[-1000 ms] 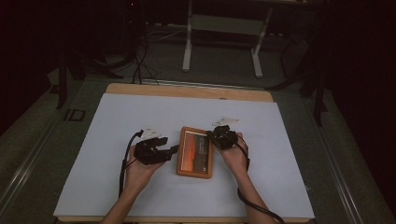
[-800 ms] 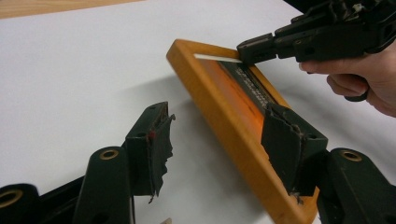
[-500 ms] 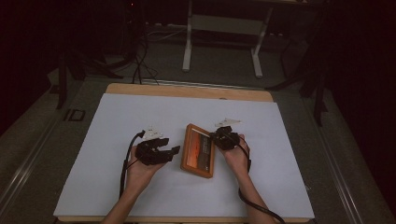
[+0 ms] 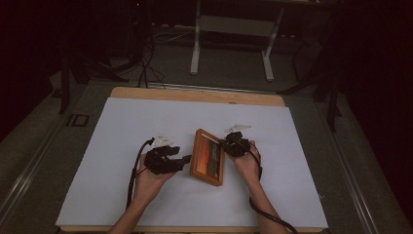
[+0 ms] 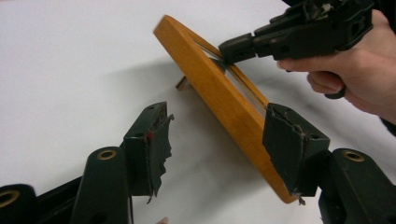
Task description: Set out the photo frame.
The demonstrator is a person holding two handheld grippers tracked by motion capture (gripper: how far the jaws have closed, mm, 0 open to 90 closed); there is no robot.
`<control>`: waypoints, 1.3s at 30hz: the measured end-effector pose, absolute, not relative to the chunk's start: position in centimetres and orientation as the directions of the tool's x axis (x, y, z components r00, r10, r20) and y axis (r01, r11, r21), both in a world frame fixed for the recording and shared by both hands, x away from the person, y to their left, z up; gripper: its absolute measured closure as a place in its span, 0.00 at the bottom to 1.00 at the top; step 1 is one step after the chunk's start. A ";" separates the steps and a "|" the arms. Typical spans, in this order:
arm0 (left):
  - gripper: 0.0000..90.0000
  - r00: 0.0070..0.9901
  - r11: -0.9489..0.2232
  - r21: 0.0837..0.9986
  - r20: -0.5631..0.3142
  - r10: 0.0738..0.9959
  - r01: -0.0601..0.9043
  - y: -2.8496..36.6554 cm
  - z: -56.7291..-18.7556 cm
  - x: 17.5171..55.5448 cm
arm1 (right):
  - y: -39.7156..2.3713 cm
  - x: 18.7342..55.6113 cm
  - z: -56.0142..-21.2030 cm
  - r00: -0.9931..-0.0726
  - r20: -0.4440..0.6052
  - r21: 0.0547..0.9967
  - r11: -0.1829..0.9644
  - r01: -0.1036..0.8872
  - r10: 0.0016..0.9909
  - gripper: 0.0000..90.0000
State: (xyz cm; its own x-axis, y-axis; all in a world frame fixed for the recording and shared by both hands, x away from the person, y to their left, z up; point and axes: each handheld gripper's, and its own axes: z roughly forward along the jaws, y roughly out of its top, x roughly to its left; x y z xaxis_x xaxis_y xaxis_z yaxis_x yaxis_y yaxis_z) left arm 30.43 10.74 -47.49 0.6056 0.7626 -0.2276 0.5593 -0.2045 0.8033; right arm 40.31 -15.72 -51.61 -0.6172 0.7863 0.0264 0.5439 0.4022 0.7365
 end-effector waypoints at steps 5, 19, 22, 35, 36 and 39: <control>0.44 0.616 -0.207 0.794 -0.249 0.748 0.572 10.1 -47.7 30.3 | -15.7 40.3 -51.6 -0.616 0.027 0.739 0.399 0.543 0.787 1.00; 0.32 0.635 -0.234 0.755 -0.294 0.714 0.613 7.9 -49.1 30.0 | -15.7 40.1 -51.7 -0.613 0.020 0.744 0.398 0.537 0.790 1.00; 0.31 0.631 -0.234 0.745 -0.306 0.713 0.625 7.6 -49.6 30.1 | -15.7 40.1 -51.7 -0.613 0.019 0.744 0.398 0.536 0.790 1.00; 0.49 0.606 -0.187 0.693 -0.429 0.670 0.697 7.2 -50.7 30.6 | -15.7 40.1 -51.8 -0.608 0.023 0.751 0.388 0.535 0.793 1.00; 0.49 0.605 -0.184 0.689 -0.437 0.666 0.701 7.2 -50.7 30.7 | -15.7 40.1 -51.8 -0.608 0.023 0.750 0.388 0.535 0.793 1.00; 0.51 0.597 -0.172 0.678 -0.463 0.655 0.715 7.2 -50.9 30.9 | -15.7 40.0 -51.8 -0.608 0.022 0.751 0.389 0.534 0.794 1.00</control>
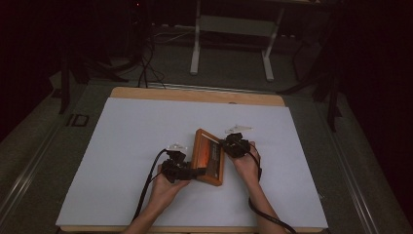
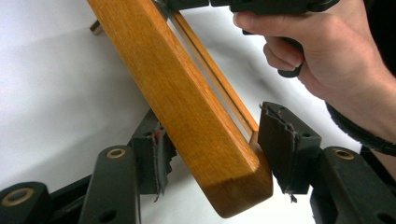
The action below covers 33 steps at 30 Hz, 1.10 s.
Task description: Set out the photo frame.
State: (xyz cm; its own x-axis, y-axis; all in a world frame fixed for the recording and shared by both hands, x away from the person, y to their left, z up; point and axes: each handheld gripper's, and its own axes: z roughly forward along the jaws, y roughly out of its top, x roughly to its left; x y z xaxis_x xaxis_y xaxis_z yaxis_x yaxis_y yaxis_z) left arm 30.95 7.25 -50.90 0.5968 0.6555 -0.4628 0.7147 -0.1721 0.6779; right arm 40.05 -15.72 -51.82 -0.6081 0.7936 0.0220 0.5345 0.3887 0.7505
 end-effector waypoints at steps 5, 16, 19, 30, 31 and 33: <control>0.53 0.584 -0.159 0.671 -0.473 0.660 0.724 7.2 -50.9 30.9 | -15.7 40.0 -51.8 -0.610 0.016 0.750 0.394 0.531 0.792 1.00; 0.59 0.565 -0.125 0.661 -0.509 0.649 0.739 7.3 -50.8 31.2 | -16.2 40.0 -51.6 -0.614 -0.004 0.743 0.413 0.526 0.789 1.00; 0.59 0.570 -0.130 0.667 -0.500 0.652 0.734 7.2 -50.7 31.1 | -16.4 40.0 -51.6 -0.614 -0.001 0.744 0.411 0.527 0.789 0.99; 0.61 0.580 -0.148 0.673 -0.479 0.659 0.724 6.7 -50.2 31.3 | -17.1 39.5 -51.4 -0.608 -0.012 0.743 0.415 0.526 0.794 0.92; 0.61 0.581 -0.150 0.674 -0.477 0.659 0.723 6.7 -50.2 31.3 | -17.2 39.4 -51.4 -0.606 -0.014 0.743 0.414 0.526 0.796 0.91; 0.62 0.585 -0.156 0.675 -0.472 0.659 0.721 6.6 -50.1 31.3 | -17.4 39.3 -51.4 -0.603 -0.018 0.743 0.414 0.525 0.797 0.89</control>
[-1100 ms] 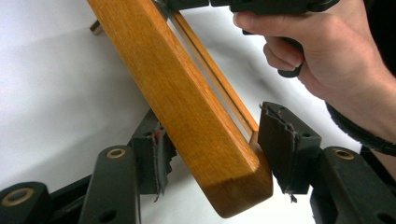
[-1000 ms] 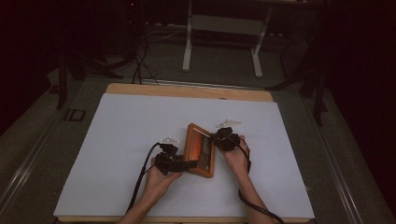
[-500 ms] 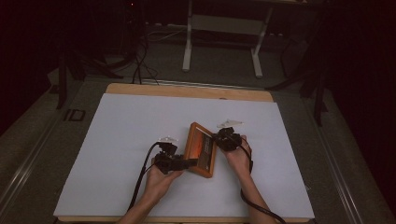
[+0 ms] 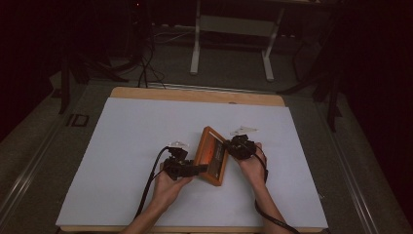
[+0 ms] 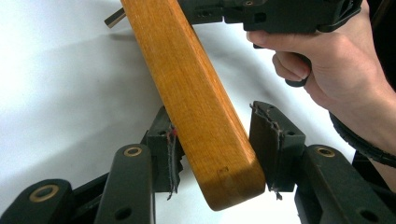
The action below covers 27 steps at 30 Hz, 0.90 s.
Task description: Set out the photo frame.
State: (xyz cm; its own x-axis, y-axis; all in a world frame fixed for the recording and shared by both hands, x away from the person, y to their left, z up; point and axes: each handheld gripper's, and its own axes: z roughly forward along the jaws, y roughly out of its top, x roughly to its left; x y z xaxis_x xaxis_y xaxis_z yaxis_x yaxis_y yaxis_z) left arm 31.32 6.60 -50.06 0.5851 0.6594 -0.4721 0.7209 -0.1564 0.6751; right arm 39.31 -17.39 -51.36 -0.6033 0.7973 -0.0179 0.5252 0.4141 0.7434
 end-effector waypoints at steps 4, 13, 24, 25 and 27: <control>0.63 0.601 -0.178 0.681 -0.455 0.657 0.710 6.5 -49.7 31.3 | -17.9 38.8 -51.2 -0.603 -0.033 0.744 0.423 0.517 0.797 0.87; 0.68 0.652 -0.231 0.712 -0.399 0.645 0.664 6.6 -48.6 31.2 | -18.9 36.9 -50.7 -0.635 -0.081 0.739 0.474 0.479 0.768 0.83; 0.76 0.753 -0.342 0.799 -0.197 0.628 0.495 8.2 -46.3 30.9 | -19.6 35.3 -47.6 -0.664 -0.075 0.801 0.441 0.405 0.744 0.79; 0.76 0.775 -0.371 0.810 -0.154 0.613 0.455 8.2 -46.1 30.9 | -19.3 35.0 -47.0 -0.670 -0.075 0.811 0.436 0.390 0.739 0.78; 0.76 0.796 -0.401 0.820 -0.106 0.595 0.409 8.4 -46.1 30.8 | -19.2 34.9 -46.8 -0.673 -0.078 0.816 0.435 0.382 0.736 0.78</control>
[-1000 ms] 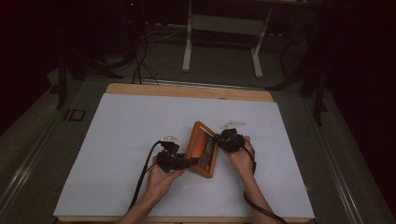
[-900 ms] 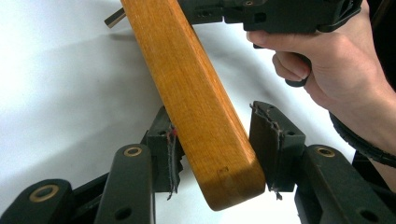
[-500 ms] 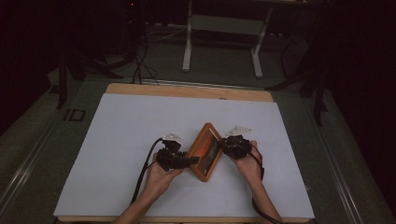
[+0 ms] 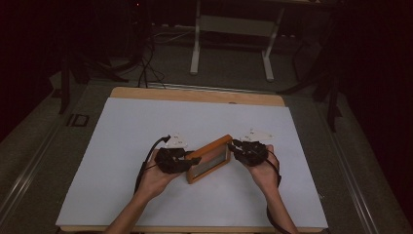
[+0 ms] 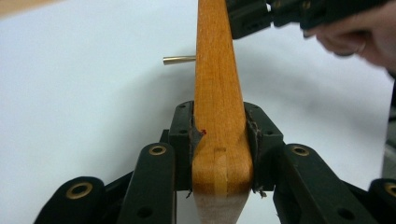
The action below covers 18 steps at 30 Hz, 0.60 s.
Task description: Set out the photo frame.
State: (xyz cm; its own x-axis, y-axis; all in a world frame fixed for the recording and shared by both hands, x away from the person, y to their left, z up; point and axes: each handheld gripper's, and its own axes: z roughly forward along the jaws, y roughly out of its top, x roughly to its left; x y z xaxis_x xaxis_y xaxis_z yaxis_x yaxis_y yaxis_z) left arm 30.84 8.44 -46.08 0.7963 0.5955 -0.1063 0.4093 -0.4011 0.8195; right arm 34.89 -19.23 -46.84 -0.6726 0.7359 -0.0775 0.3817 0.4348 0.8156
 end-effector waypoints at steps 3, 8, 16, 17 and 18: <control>0.76 0.799 -0.400 0.823 -0.103 0.593 0.403 8.9 -46.3 31.0 | -18.7 34.4 -46.1 -0.670 -0.129 0.819 0.459 0.343 0.731 0.78; 0.76 0.794 -0.379 0.824 -0.134 0.593 0.421 9.4 -47.0 31.2 | -18.3 33.8 -45.0 -0.682 -0.155 0.840 0.459 0.290 0.715 0.87; 0.76 0.798 -0.366 0.833 -0.140 0.586 0.415 9.4 -47.2 30.9 | -17.6 34.6 -44.1 -0.691 -0.131 0.859 0.429 0.279 0.711 1.00; 0.76 0.795 -0.364 0.831 -0.143 0.590 0.420 9.5 -47.2 31.0 | -17.5 34.8 -44.2 -0.690 -0.125 0.861 0.424 0.281 0.713 1.00; 0.76 0.791 -0.354 0.831 -0.157 0.592 0.429 9.6 -47.2 31.1 | -17.4 34.9 -44.2 -0.690 -0.112 0.866 0.411 0.286 0.716 1.00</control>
